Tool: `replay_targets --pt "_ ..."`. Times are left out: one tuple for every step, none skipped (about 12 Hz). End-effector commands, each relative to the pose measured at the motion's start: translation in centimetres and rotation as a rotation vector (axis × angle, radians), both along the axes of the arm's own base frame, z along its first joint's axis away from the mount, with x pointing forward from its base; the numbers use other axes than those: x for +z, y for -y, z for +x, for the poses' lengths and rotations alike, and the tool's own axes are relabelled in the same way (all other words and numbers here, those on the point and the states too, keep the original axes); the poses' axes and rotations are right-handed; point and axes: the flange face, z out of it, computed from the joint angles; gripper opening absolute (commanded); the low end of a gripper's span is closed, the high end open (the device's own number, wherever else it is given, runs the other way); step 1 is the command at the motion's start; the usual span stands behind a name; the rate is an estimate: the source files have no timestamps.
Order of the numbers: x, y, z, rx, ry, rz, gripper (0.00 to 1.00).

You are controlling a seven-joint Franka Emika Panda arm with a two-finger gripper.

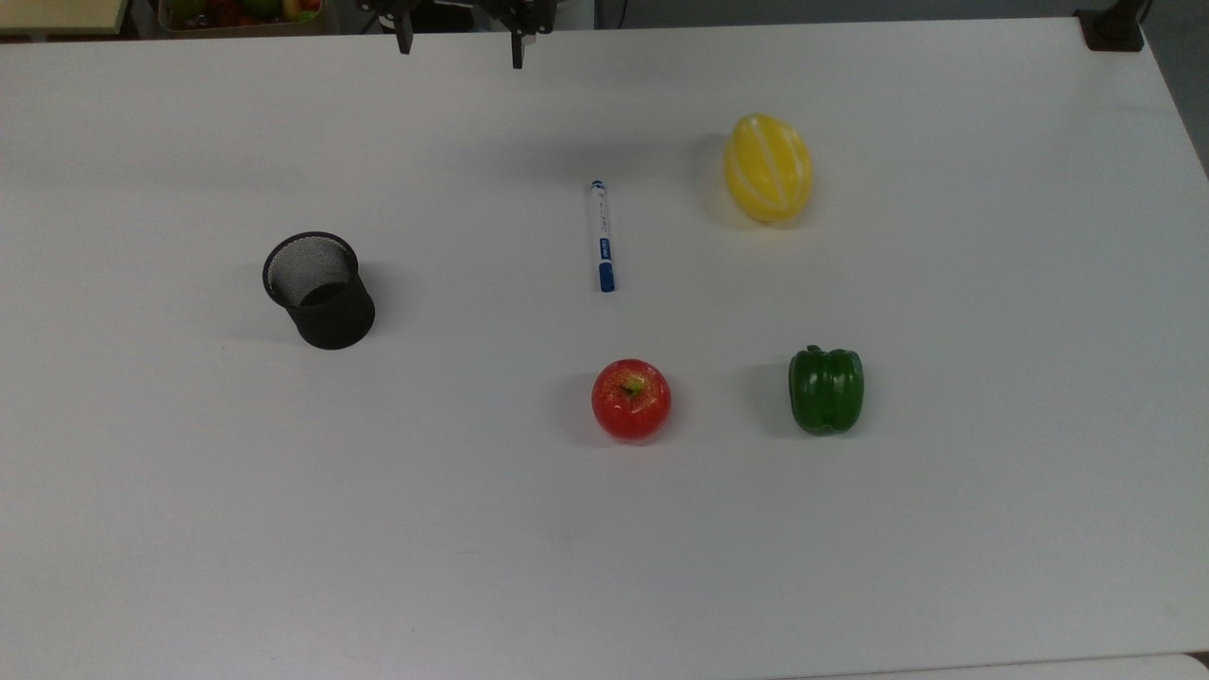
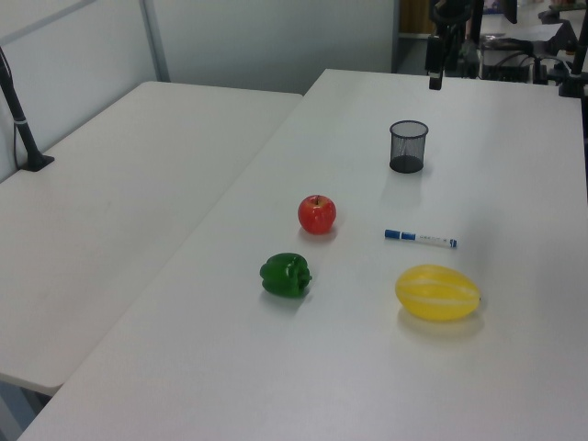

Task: Place marker
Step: 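Move the open gripper down toward the blue-capped white marker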

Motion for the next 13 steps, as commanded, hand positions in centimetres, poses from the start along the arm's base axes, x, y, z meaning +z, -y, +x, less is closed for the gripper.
replay_targets --pt "0.3 0.3 -0.2 0.000 0.019 0.002 1.00" --pt "0.3 0.3 -0.2 0.001 0.017 0.002 1.00" --pt "0.3 0.2 -0.2 0.002 0.017 0.002 1.00" --pt "0.3 0.2 -0.2 0.001 0.016 0.002 1.00" --pt "0.2 0.2 -0.2 0.001 0.014 0.002 1.00" --pt "0.1 0.0 -0.1 0.005 0.013 0.002 1.00" --pt "0.0 -0.4 -0.1 0.016 0.012 0.000 1.00" --pt "0.0 -0.4 0.0 0.026 0.012 -0.001 1.00" --pt "-0.1 -0.7 0.1 0.029 0.018 0.004 1.00" --pt "-0.2 -0.9 0.2 0.031 0.017 0.013 1.00" --pt "-0.8 -2.3 0.3 0.046 0.007 0.015 1.00" --pt "-1.1 -4.2 0.2 0.075 0.002 0.016 1.00" --pt "-1.2 -6.1 -0.1 0.111 -0.002 0.011 1.00"
